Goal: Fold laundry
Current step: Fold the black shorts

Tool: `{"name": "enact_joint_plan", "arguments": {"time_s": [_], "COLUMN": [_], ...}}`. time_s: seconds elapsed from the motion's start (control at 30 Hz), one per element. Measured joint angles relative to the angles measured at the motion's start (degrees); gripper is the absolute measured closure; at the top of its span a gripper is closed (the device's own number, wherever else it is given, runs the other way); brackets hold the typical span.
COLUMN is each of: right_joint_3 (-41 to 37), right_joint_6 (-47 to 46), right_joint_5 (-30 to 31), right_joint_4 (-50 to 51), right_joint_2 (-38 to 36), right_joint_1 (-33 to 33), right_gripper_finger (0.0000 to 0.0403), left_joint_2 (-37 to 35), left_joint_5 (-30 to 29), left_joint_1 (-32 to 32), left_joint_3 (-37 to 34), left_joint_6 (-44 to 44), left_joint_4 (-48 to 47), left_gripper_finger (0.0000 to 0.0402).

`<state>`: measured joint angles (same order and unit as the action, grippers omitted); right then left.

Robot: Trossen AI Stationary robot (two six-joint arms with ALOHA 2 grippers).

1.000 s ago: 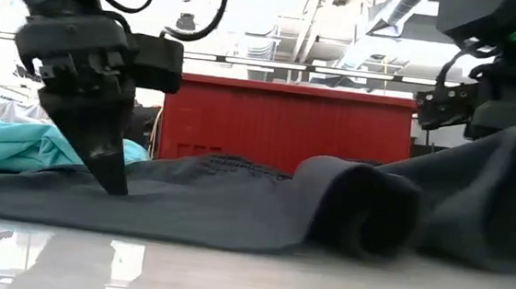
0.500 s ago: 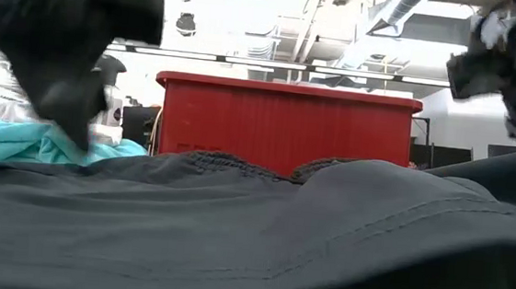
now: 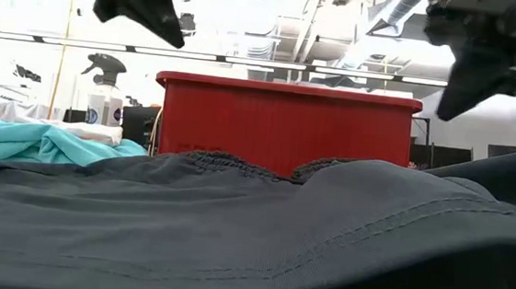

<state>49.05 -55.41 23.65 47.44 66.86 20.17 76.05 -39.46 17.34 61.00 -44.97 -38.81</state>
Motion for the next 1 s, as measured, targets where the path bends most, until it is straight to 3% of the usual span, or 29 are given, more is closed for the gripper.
{"name": "enact_joint_plan", "arguments": {"time_s": [0.2,0.4,0.53,0.63,0.83,1.0], "right_joint_3": [0.0,0.0,0.0,0.0,1.3,5.5], "right_joint_6": [40.0,61.6,71.4,75.6,82.4,84.2], "right_joint_5": [-9.4,-13.3,-16.1,-19.1,-24.0,-26.9], "right_joint_4": [-8.2,-10.6,-12.6,-13.9,-12.7,-12.9], "right_joint_2": [0.8,4.1,5.6,6.9,9.7,12.1], "right_joint_1": [-12.1,-24.0,-30.6,-35.2,-41.4,-43.2], "right_gripper_finger": [0.0221,0.0162,0.0162,0.0167,0.0170,0.0170], "left_joint_2": [1.0,6.2,8.5,8.6,9.8,13.2], "left_joint_5": [16.1,21.9,24.4,29.9,40.7,47.6], "left_joint_1": [-9.5,-16.2,-20.3,-24.2,-31.7,-34.1], "left_joint_3": [0.0,0.0,0.0,0.0,0.0,0.0], "left_joint_6": [24.4,45.1,53.3,55.3,58.2,59.6], "left_joint_4": [8.4,12.5,15.9,16.5,16.5,16.5], "left_gripper_finger": [0.0383,0.0305,0.0253,0.0232,0.0228,0.0228]}}
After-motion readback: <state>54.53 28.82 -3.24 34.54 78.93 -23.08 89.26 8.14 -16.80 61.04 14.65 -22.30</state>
